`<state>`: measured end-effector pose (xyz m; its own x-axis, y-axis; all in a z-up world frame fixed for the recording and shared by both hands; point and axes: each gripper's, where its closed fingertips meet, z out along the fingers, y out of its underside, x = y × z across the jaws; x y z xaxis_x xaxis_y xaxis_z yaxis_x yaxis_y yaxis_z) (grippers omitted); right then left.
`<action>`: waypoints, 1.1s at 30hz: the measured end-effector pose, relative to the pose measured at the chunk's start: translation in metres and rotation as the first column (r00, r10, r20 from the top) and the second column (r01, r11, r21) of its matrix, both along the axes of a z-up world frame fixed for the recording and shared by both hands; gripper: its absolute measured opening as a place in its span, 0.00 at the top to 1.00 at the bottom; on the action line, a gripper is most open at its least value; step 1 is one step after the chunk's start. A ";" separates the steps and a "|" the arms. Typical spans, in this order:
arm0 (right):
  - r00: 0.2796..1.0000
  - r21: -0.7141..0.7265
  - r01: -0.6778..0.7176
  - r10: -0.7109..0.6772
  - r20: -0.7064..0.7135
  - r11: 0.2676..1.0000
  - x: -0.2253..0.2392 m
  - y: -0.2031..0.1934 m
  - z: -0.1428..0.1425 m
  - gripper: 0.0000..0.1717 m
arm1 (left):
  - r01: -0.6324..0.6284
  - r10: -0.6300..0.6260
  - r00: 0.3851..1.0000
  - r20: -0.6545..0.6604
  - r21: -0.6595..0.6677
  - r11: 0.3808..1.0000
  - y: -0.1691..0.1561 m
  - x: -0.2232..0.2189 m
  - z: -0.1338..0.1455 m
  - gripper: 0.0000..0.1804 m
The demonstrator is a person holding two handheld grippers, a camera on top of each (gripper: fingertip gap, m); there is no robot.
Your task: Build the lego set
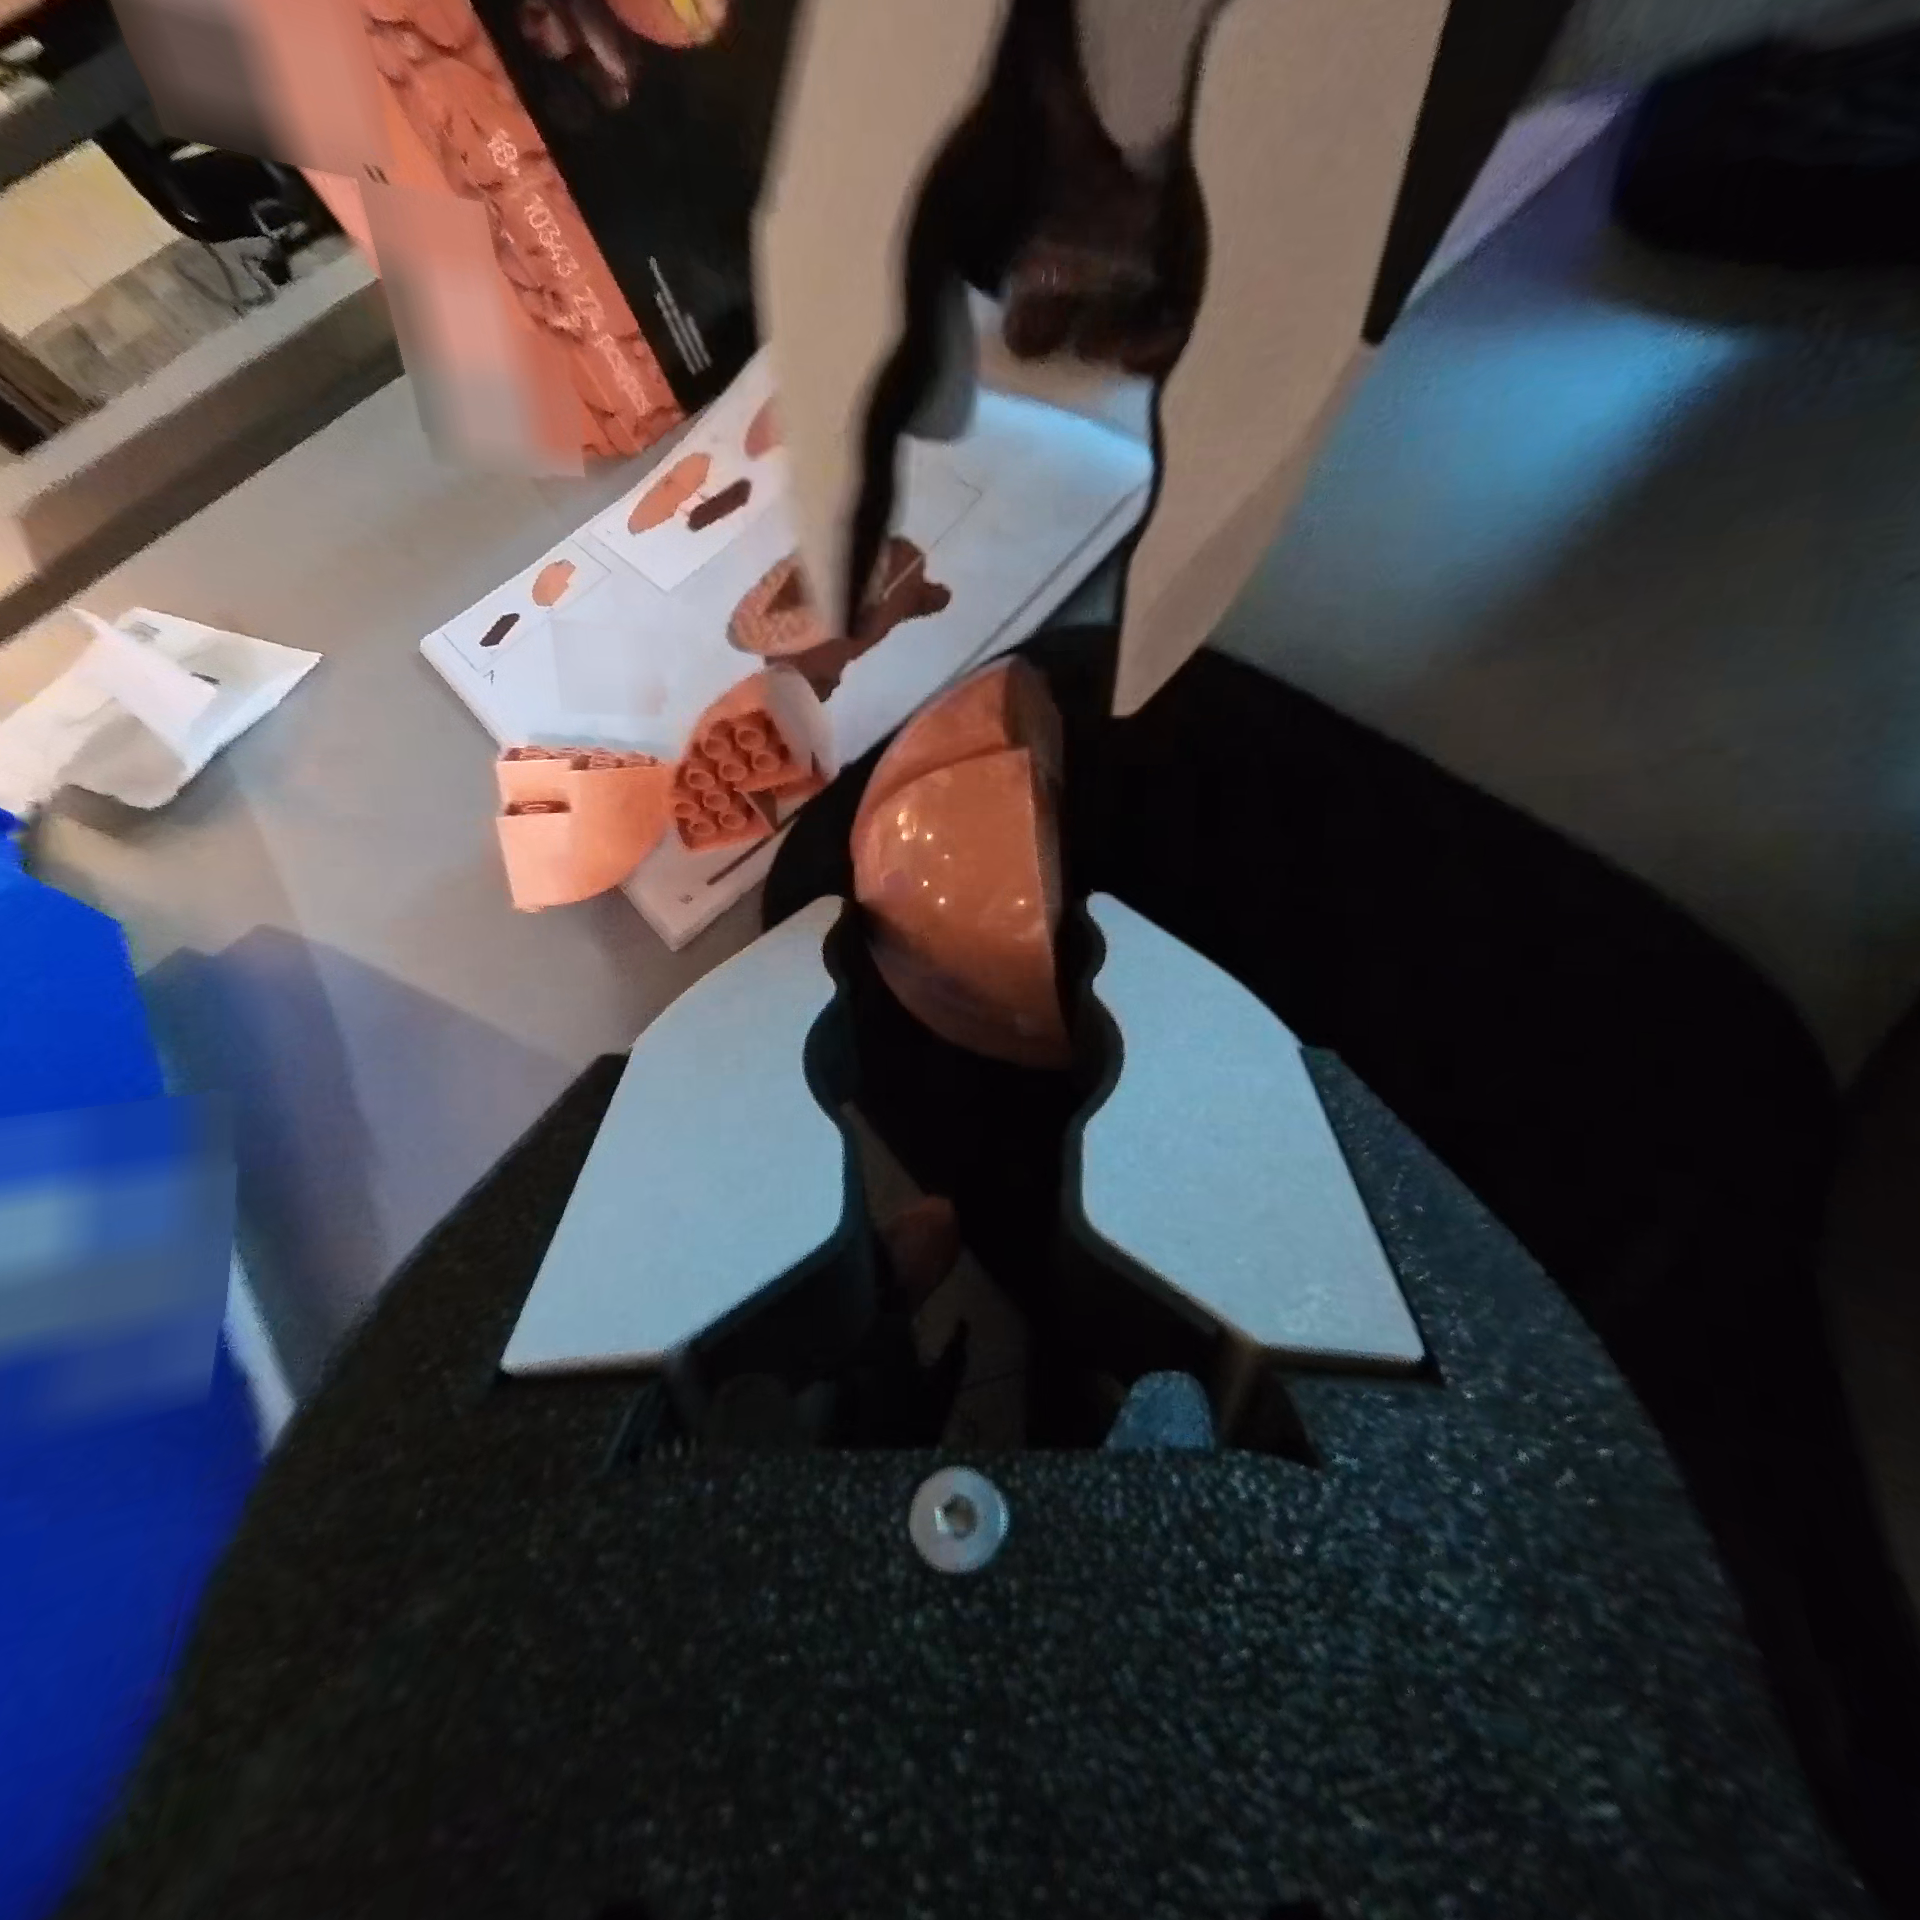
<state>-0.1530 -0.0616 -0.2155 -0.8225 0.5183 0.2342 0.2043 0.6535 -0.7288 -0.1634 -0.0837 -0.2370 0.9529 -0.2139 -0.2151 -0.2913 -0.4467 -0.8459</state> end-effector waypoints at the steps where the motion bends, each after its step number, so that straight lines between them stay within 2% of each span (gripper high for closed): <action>1: 1.000 -0.018 0.006 -0.006 0.000 1.000 0.000 0.002 -0.001 0.77 | 0.001 -0.001 0.999 0.032 0.009 1.000 0.000 0.000 0.003 0.79; 4: 0.999 -0.025 0.016 -0.015 0.039 1.000 0.000 0.004 -0.014 0.77 | -0.002 0.001 0.996 0.086 0.007 1.000 0.001 -0.001 0.004 0.79; 6: 0.998 0.010 0.014 -0.014 0.064 1.000 0.001 0.005 -0.028 0.78 | -0.009 0.011 0.998 0.058 -0.038 0.999 0.001 -0.003 -0.003 0.79; 8: 0.999 0.012 0.014 -0.014 0.034 1.000 -0.002 0.005 -0.031 0.78 | -0.005 0.005 1.000 0.007 -0.040 0.999 0.003 -0.003 -0.005 0.79; 11: 0.999 0.020 0.014 -0.014 0.029 1.000 -0.003 0.005 -0.030 0.80 | -0.018 0.020 0.999 0.026 -0.044 0.999 0.002 -0.004 -0.005 0.79; 16: 0.999 0.212 0.022 -0.013 -0.042 0.977 -0.005 0.005 -0.031 0.78 | -0.037 0.037 0.999 0.003 -0.035 0.999 0.003 -0.004 -0.004 0.79; 20: 0.994 0.265 0.049 -0.022 -0.104 0.963 -0.006 0.007 -0.029 0.76 | -0.051 0.054 0.992 0.110 -0.025 0.998 0.005 -0.004 0.002 0.79; 25: 0.979 0.325 0.073 -0.005 -0.206 0.943 -0.008 0.006 -0.023 0.76 | -0.056 0.079 0.952 0.294 -0.086 0.995 0.008 0.000 0.000 0.79; 27: 0.972 0.370 0.091 -0.001 -0.236 0.925 -0.011 0.009 -0.022 0.83 | -0.060 0.092 0.922 0.377 -0.097 0.994 0.009 0.001 0.001 0.80; 33: 0.953 0.467 0.058 0.090 -0.289 0.882 -0.013 0.008 -0.018 0.82 | -0.057 0.107 0.871 0.480 -0.119 0.991 0.008 0.001 0.002 0.80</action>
